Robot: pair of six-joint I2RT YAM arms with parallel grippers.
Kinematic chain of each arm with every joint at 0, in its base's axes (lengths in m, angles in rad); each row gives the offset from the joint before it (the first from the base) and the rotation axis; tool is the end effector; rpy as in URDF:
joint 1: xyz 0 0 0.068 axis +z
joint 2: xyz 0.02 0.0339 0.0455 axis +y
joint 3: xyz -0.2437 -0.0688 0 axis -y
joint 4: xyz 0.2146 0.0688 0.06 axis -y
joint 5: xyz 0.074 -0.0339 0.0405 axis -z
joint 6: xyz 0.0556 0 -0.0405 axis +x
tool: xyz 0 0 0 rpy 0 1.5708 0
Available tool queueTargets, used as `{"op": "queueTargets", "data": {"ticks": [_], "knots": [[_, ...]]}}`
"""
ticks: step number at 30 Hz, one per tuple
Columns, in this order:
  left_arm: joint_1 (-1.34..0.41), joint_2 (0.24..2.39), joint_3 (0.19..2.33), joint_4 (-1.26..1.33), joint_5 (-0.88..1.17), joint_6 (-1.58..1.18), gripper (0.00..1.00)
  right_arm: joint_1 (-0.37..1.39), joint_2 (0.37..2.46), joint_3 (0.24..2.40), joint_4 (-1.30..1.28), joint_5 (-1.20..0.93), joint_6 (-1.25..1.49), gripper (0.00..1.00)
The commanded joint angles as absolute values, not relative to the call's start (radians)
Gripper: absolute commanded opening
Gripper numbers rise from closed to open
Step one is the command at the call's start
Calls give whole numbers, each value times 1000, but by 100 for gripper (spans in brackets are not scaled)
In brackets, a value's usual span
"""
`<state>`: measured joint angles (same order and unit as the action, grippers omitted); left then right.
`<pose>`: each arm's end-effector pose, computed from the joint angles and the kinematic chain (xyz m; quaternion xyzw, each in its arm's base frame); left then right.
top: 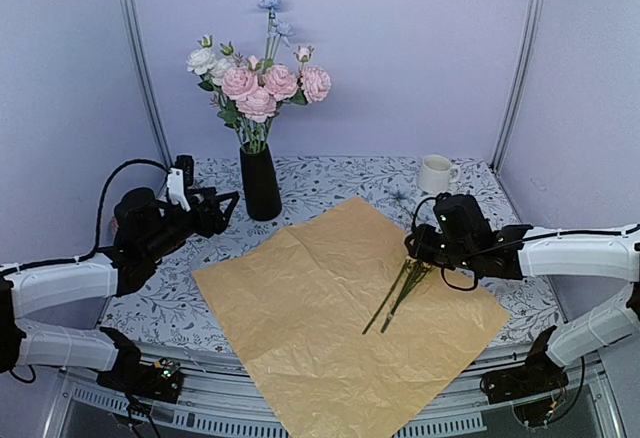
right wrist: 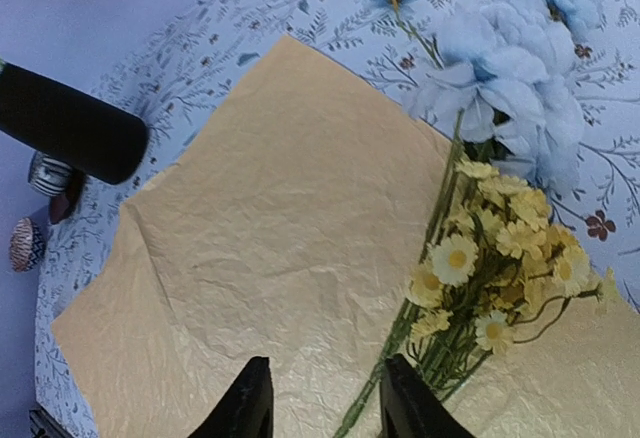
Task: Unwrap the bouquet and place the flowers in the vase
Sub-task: Pick up the fake flower from the flattened wrapping paper.
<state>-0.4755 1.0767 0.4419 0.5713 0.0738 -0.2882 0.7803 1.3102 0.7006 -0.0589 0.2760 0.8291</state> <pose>0.2133 -0.1144 0.2409 0.0933 0.7231 -0.2798 0.6246 0.2008 0.1775 0.1963 0.0817 0.8897 0.2254 0.3886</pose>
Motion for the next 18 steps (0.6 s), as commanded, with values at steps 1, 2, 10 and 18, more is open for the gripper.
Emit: {"op": "queueTargets", "data": {"ticks": [1,2,10,18], "knots": [[-499,1102,439,683,142,-240,76,765,1374,761,-268,273,977,34],[-504,1112,437,695,146,-226,76,757,1386,767,-280,260,984,32],[-556,1199,419,781,148,-82,74,740,1451,787,-287,162,1044,28],[-572,1207,318,937,108,-101,72,743,1486,824,-332,79,1057,24]]}}
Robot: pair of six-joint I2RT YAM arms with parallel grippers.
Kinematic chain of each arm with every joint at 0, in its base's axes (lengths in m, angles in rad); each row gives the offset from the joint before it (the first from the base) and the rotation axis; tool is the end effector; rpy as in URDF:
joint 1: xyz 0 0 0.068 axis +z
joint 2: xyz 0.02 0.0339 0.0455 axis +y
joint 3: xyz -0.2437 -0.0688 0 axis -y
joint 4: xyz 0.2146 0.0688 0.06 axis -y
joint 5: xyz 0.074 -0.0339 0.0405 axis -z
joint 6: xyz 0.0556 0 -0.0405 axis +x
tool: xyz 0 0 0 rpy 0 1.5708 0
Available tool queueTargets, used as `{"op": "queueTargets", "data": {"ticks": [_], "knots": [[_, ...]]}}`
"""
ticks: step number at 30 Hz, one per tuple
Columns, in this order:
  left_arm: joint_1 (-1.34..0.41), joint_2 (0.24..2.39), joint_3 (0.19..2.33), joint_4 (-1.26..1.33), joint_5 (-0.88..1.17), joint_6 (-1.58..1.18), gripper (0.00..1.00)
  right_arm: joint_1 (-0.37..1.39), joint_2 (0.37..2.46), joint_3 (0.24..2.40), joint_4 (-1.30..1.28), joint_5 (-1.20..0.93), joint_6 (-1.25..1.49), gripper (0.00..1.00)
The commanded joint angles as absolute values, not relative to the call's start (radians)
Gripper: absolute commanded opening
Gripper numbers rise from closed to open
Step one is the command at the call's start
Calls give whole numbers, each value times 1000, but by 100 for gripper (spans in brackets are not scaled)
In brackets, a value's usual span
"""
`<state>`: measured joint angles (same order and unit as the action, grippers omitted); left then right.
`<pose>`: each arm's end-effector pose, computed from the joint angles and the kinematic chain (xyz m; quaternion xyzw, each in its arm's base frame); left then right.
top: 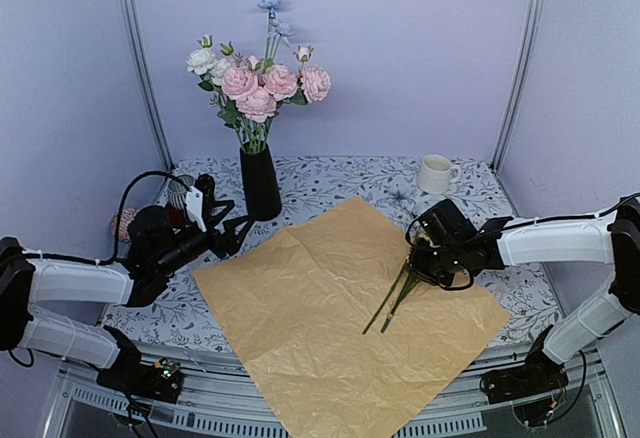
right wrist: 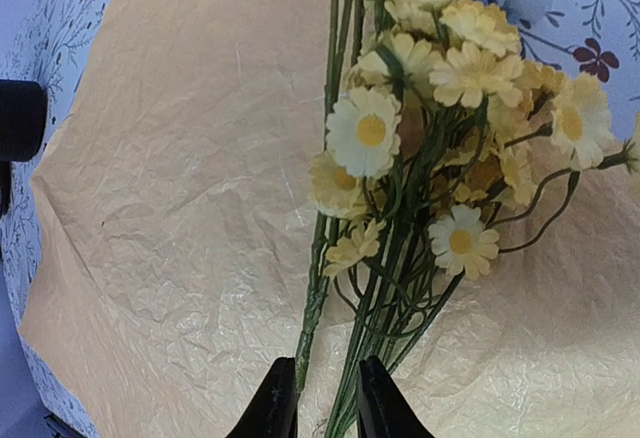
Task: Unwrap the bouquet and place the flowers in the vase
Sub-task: Pick up the fake flower from the flattened wrapping paper.
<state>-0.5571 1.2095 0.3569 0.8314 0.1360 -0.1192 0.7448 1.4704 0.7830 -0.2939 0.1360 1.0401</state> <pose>0.2076 -0.1382 0.2166 0.2012 0.6856 -0.2773 0.6423 0.2046 0.1783 0.1589 0.1600 0.9414 0.1849 0.2325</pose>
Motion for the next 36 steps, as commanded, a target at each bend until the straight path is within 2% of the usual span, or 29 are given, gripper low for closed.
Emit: {"op": "queueTargets", "data": {"ticks": [1,10,29,33,36], "knots": [[-572,1205,315,937,105,-107,73,745,1491,836,-343,79,1058,24],[-575,1172,309,928,112,-115,73,787,1642,1036,-520,155,1128,22],[-575,1178,307,920,84,-115,73,789,1793,1044,-483,117,1184,26],[-575,1186,311,920,83,-114,73,789,1808,1045,-468,108,1179,22],[-575,1190,312,920,84,-111,73,788,1799,1043,-461,108,1180,9]]}}
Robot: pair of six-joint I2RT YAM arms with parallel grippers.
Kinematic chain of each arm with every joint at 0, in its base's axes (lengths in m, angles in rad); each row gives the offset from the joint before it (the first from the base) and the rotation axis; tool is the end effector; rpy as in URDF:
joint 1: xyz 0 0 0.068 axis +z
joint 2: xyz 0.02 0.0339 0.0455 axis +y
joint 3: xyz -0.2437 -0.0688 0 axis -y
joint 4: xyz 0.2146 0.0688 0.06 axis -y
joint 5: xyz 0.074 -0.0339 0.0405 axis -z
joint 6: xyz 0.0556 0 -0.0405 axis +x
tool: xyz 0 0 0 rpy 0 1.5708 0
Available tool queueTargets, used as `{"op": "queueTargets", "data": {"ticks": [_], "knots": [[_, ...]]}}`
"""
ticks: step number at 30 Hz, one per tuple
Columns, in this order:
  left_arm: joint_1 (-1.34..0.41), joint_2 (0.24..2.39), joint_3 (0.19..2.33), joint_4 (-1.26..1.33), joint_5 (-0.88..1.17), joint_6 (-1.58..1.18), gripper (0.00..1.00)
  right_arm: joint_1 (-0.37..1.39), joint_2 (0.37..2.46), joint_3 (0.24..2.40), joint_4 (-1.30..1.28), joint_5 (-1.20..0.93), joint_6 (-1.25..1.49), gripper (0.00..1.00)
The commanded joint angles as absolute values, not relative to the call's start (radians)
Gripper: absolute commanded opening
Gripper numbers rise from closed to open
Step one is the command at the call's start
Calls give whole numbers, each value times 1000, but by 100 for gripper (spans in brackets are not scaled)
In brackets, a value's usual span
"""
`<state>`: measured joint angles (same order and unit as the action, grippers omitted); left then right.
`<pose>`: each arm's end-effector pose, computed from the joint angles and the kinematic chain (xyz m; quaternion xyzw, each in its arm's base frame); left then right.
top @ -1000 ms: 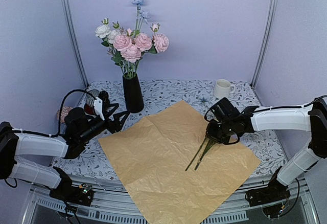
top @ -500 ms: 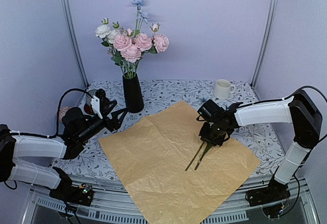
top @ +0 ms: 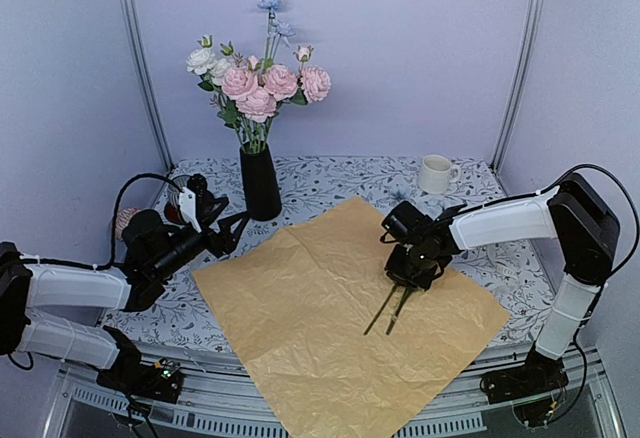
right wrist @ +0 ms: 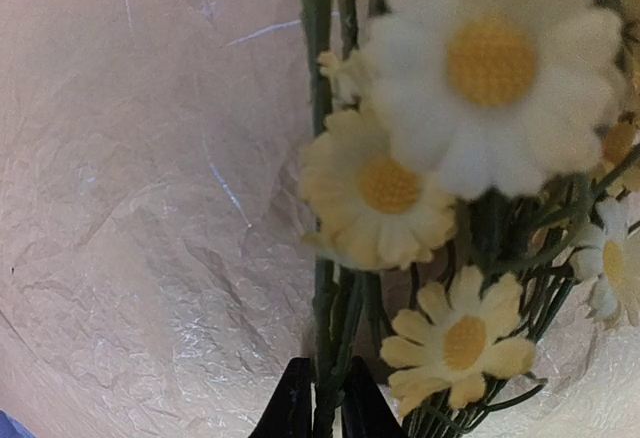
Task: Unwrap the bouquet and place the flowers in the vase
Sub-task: Pick up the fake flower from the flattened wrapping paper, then pass from the right arm to the left
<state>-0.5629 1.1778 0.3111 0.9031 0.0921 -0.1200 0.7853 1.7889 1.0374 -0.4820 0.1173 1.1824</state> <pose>0.2008 -0.1327 0.2186 0.1846 0.6692 -0.2709 0.6669 0.2261 0.2169 0.1268 0.2038 0.9628 0.1075 0.1409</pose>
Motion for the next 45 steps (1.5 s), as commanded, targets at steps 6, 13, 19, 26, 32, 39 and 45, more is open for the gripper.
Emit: {"op": "queueTargets", "data": {"ticks": [6,13,19,26,32,39,45], "knots": [[-575,1186,311,917,79,-107,73,789,1675,991,-387,153,1177,3],[-575,1189,311,917,82,-107,73,789,1457,874,-167,183,1082,3],[-575,1195,311,921,83,-107,73,789,1234,661,185,141,953,3],[-575,1201,314,928,103,-115,73,789,1108,598,412,-41,717,3],[-575,1186,324,912,165,-150,73,788,1069,589,500,-150,614,3],[-598,1106,391,812,228,-203,73,789,1044,582,579,-257,543,4],[-643,1084,455,785,259,-253,73,790,1049,627,595,-331,474,4]]}}
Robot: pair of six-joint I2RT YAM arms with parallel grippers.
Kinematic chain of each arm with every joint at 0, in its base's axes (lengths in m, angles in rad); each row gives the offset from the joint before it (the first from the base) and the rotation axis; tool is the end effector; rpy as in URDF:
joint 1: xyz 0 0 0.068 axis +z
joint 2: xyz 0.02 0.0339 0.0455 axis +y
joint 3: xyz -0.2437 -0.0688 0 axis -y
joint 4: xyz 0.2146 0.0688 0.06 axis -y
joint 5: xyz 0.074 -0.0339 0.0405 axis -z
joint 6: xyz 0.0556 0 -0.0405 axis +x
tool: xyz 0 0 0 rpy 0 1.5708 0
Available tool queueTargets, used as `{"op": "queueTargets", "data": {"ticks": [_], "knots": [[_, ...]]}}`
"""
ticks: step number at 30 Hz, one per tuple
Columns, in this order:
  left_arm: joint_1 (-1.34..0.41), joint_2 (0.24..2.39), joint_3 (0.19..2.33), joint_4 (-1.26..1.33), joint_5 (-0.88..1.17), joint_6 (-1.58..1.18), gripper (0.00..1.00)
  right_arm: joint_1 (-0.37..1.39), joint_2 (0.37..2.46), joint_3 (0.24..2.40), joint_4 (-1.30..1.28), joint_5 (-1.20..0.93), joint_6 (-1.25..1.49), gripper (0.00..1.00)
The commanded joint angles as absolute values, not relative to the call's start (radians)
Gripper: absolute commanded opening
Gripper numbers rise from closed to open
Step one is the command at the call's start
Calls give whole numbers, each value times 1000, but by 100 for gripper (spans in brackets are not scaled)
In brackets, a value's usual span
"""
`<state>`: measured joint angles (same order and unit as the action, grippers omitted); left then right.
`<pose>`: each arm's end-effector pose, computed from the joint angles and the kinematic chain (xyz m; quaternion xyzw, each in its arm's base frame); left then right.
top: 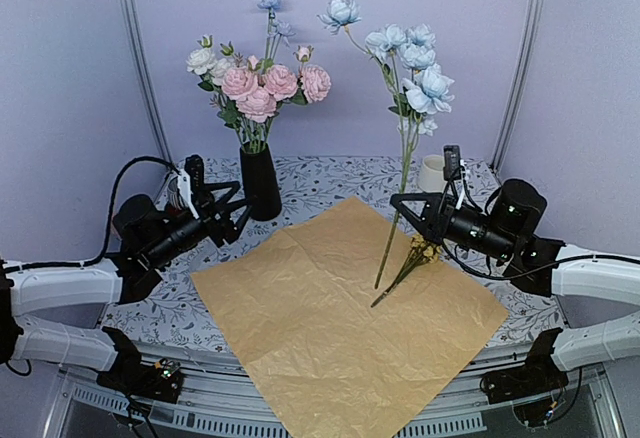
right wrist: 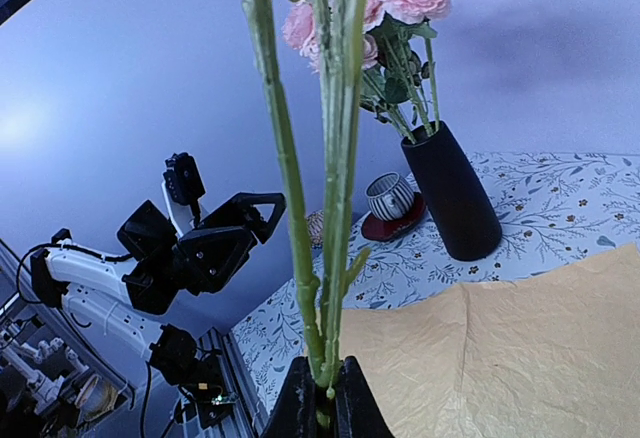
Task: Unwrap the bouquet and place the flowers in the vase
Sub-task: Pass from the right arm to the left
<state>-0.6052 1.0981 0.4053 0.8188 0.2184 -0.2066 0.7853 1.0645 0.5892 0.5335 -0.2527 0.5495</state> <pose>0.1903 -0.1463 0.2557 0.2103 0.6281 -0.3607 0.6567 0.1653 0.1850 0.2892 -0.1711 0.6653 0.5145 0.5132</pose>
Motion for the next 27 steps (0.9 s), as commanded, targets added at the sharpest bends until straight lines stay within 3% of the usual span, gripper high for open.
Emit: {"op": "queueTargets", "data": {"ticks": [1,13,27], "knots": [[-653,1085,466,785,265,-263,73,792,1057,639,595,-343,461,4],[-755,1147,568,892,348,-475,73,925,1240,805,583,-333,288,3],[-842,1271,700,902,444,-485,75,1046,1406,916,525,-249,181,3]]}}
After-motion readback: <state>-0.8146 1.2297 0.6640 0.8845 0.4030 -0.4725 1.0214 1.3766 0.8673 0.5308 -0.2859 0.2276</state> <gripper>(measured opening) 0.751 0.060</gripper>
